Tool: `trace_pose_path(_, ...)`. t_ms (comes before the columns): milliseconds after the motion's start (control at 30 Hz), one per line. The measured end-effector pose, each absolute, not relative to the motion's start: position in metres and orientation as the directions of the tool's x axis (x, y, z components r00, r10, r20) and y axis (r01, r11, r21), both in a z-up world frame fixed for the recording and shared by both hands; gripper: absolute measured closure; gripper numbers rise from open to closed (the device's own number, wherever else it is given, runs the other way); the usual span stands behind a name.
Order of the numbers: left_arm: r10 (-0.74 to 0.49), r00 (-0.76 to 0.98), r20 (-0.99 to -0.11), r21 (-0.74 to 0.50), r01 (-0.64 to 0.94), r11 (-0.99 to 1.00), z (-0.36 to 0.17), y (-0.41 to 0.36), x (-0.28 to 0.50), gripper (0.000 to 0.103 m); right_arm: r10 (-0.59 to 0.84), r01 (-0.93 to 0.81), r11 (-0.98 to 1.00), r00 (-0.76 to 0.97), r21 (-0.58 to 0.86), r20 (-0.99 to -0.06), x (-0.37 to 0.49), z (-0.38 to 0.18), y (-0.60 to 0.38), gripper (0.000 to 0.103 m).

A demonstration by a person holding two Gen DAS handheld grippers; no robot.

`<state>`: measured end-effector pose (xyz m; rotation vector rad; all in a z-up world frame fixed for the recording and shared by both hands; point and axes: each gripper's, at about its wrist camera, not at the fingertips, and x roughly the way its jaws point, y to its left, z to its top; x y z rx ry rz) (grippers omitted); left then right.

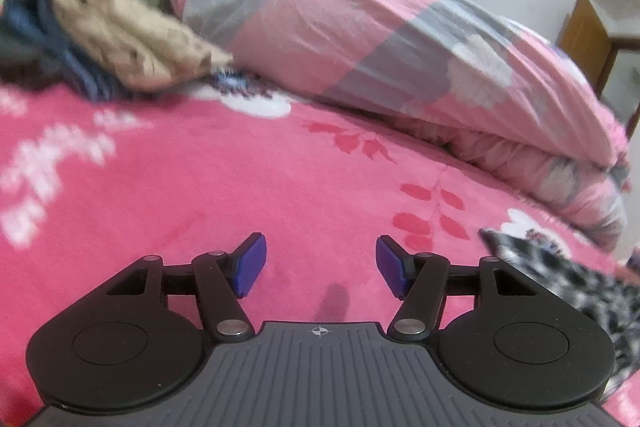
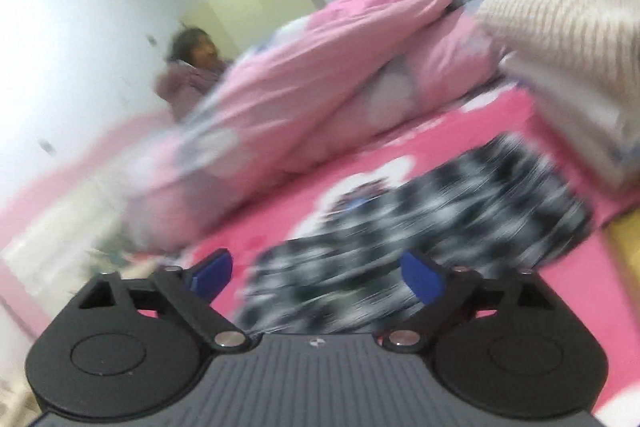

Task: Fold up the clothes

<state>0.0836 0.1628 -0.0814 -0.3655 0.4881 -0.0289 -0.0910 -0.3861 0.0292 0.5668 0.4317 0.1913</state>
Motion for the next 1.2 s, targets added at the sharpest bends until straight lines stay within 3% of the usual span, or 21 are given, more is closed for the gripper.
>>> trace_pose_path(200, -0.049, 0.883, -0.466, -0.27, -0.09, 0.959, -0.039, 0.182, 0.08, 0.041, 0.409, -0.074, 0.715, 0.851, 0.695, -0.33, -0.089, -0.012, -0.348, 0.008)
trace_pose_path(400, -0.026, 0.879, -0.477, -0.149, -0.052, 0.988, -0.004, 0.175, 0.069, 0.033, 0.506, -0.057, 0.594, 0.801, 0.802, -0.318, -0.066, -0.054, -0.312, 0.008)
trace_pose_path(533, -0.064, 0.86, -0.506, -0.11, 0.009, 0.994, -0.008, 0.15, 0.068, 0.006, 0.508, -0.046, 0.606, 0.791, 0.794, -0.342, -0.067, -0.061, -0.305, 0.008)
trace_pose_path(567, -0.073, 0.855, -0.514, -0.1, 0.024, 0.995, -0.009, 0.144, 0.068, 0.004, 0.508, -0.043, 0.609, 0.788, 0.792, -0.348, -0.067, -0.063, -0.303, 0.008)
trace_pose_path(800, -0.133, 0.812, -0.568, -0.043, 0.133, 0.99, -0.015, 0.099, 0.067, 0.002, 0.51, -0.025, 0.629, 0.768, 0.777, -0.388, -0.068, -0.075, -0.29, 0.008)
trace_pose_path(1200, -0.311, 0.723, -0.617, -0.113, 0.31, 0.944, -0.041, 0.031, 0.075, 0.0, 0.45, 0.013, 0.709, 0.761, 0.705, -0.467, -0.066, -0.076, -0.289, 0.008)
